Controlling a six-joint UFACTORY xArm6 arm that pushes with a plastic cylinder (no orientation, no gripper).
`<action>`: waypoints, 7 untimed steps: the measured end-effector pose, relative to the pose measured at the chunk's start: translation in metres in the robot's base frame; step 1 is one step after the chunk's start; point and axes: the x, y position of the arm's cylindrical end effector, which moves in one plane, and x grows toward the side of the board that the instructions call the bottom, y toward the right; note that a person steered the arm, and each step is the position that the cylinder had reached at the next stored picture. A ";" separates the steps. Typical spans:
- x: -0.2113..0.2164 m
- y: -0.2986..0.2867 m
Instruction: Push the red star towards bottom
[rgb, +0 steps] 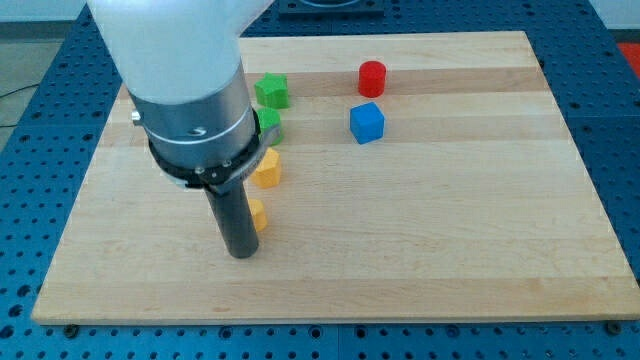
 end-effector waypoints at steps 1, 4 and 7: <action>-0.004 -0.070; -0.098 -0.049; -0.201 -0.056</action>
